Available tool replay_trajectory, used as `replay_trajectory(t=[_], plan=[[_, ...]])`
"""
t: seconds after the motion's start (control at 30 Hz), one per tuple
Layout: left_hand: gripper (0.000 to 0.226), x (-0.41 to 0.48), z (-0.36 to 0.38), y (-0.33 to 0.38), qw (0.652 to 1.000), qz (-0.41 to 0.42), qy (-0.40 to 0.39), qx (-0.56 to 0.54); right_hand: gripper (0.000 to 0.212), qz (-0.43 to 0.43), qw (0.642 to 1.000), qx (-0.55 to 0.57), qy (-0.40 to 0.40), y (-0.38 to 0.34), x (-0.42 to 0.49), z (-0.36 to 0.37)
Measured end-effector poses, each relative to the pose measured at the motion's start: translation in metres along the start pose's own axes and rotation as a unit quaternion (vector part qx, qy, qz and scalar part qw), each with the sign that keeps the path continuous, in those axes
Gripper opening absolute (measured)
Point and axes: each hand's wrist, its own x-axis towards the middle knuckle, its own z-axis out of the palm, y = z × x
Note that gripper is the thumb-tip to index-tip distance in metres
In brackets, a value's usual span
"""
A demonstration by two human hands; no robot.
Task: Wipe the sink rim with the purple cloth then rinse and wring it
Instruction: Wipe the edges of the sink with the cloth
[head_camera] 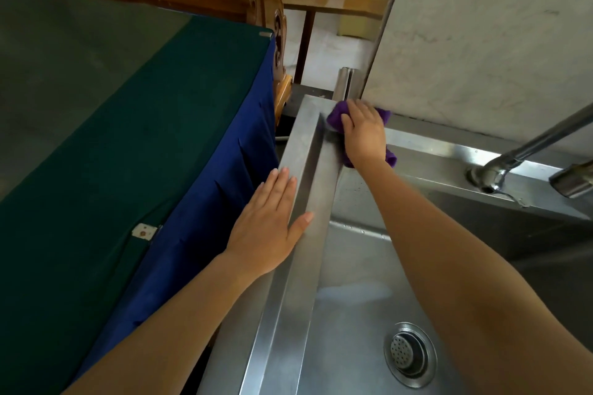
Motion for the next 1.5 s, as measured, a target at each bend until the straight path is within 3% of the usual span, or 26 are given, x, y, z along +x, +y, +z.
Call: replay_trajectory(t=[0.13,0.33,0.43,0.53,0.63,0.7,0.83,0.93,1.3,1.5], plan=[[0.078,-0.041,-0.003,-0.006,0.999,0.027,-0.026,-0.014,0.047,-0.034,0.990,0.092,-0.097,-0.035,-0.023,0.008],[0.087,-0.084,-0.004,-0.003,0.995,0.014,-0.056,-0.078,0.046,-0.060,0.978,0.159,-0.121,-0.043,-0.077,0.000],[0.086,-0.083,-0.006,0.001,0.986,-0.013,-0.033,-0.163,0.045,-0.078,0.972,0.176,-0.131,-0.049,-0.109,-0.006],[0.068,-0.076,-0.016,0.002,0.975,-0.043,0.021,-0.216,0.044,-0.094,0.964,0.201,-0.148,-0.051,-0.134,-0.013],[0.055,-0.060,-0.027,-0.003,0.964,-0.064,0.076,-0.245,0.046,-0.095,0.942,0.250,-0.203,-0.048,-0.151,-0.019],[0.053,-0.051,-0.030,-0.006,0.965,-0.068,0.068,-0.242,0.050,-0.068,0.924,0.296,-0.232,-0.044,-0.153,-0.022],[0.056,-0.067,-0.015,-0.008,0.983,-0.054,-0.004,-0.174,0.047,-0.100,0.954,0.214,-0.183,-0.046,-0.153,-0.014],[0.056,-0.097,-0.003,-0.004,0.981,-0.048,-0.026,-0.188,0.045,-0.073,0.966,0.191,-0.156,-0.056,-0.160,-0.009],[0.056,-0.155,-0.001,0.000,0.984,-0.042,-0.044,-0.168,0.043,-0.081,0.969,0.185,-0.140,-0.073,-0.216,-0.012],[0.081,-0.218,0.005,0.014,0.995,-0.028,-0.053,-0.081,0.043,-0.101,0.963,0.192,-0.158,-0.086,-0.268,-0.023]])
